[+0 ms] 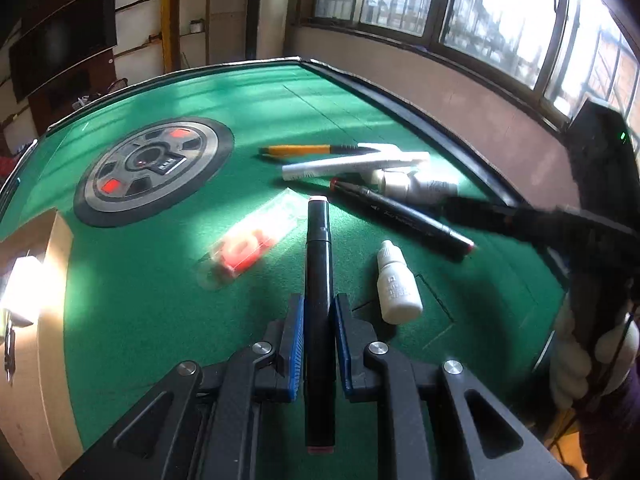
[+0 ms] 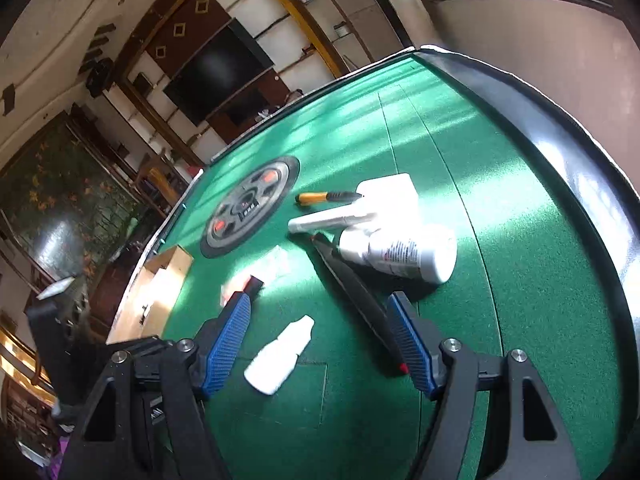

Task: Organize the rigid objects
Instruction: 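Place the marker in the box with the left gripper while the right gripper brings the white dropper bottle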

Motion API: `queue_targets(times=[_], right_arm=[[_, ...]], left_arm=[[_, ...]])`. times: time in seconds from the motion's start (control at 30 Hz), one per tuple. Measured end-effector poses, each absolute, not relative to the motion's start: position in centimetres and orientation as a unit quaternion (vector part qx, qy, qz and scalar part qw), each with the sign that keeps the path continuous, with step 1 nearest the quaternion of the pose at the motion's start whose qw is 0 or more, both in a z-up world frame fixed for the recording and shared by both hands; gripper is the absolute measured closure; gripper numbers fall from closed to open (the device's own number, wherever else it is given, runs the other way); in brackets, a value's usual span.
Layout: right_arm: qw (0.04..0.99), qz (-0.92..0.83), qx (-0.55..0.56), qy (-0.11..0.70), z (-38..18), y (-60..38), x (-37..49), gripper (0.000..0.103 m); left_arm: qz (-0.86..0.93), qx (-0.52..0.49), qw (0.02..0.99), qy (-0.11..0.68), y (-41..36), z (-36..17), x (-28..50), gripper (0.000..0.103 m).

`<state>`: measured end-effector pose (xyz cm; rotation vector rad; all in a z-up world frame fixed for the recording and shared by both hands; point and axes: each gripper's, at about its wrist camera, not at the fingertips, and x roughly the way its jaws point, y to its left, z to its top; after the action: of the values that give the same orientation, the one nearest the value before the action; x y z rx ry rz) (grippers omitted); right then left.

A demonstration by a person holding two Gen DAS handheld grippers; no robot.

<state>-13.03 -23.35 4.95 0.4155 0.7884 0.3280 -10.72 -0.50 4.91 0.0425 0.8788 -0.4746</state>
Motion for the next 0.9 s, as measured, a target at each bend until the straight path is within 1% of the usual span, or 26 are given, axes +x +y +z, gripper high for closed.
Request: queue_targets(times=[0.13, 0.27, 0.33, 0.37, 0.4, 0.43, 0.53, 0.63, 0.77, 0.9], right_arm=[[0.869, 0.188, 0.174, 0.424, 4.5, -19.9, -13.6, 0.033], [0.874, 0.139, 0.106, 0.452, 4.0, -16.6, -12.3, 0.034], [0.870, 0.115, 0.083, 0.472, 3.1, -15.5, -11.5, 0.042], [0.876, 0.102, 0.069, 0.467, 3.1, -15.1, -11.4, 0.050], [0.878, 0.092, 0.053, 0.466, 3.0, -14.7, -11.4, 0.070], [0.877, 0.086, 0.044, 0.471, 2.8, -14.4, -11.4, 0.077], [0.880, 0.080, 0.029, 0.467, 2.9, -13.9, -12.0, 0.077], [0.881, 0.094, 0.044, 0.462, 3.4, -14.2, -12.5, 0.077], [0.886, 0.133, 0.061, 0.439, 6.2, -13.2, -13.0, 0.077], [0.878, 0.194, 0.068, 0.431, 8.4, -9.9, -12.4, 0.077]], left_arm=[[-0.232, -0.036, 0.890, 0.391, 2.8, 7.1, -12.9, 0.089], [-0.232, -0.087, 0.896, 0.368, 6.2, 8.6, -14.7, 0.089], [-0.229, -0.107, 0.899, 0.357, 8.1, 9.3, -15.5, 0.089], [-0.225, -0.115, 0.902, 0.351, 9.1, 9.6, -15.9, 0.089], [-0.218, -0.123, 0.904, 0.346, 10.3, 9.9, -16.3, 0.089], [-0.211, -0.131, 0.906, 0.343, 11.5, 10.1, -16.5, 0.089], [-0.178, -0.152, 0.912, 0.337, 15.6, 10.3, -16.8, 0.089], [-0.119, -0.155, 0.920, 0.339, 20.1, 10.0, -16.7, 0.089], [-0.044, -0.161, 0.915, 0.366, 25.6, 8.7, -14.9, 0.088], [0.005, -0.178, 0.900, 0.398, 29.8, 6.6, -12.0, 0.088]])
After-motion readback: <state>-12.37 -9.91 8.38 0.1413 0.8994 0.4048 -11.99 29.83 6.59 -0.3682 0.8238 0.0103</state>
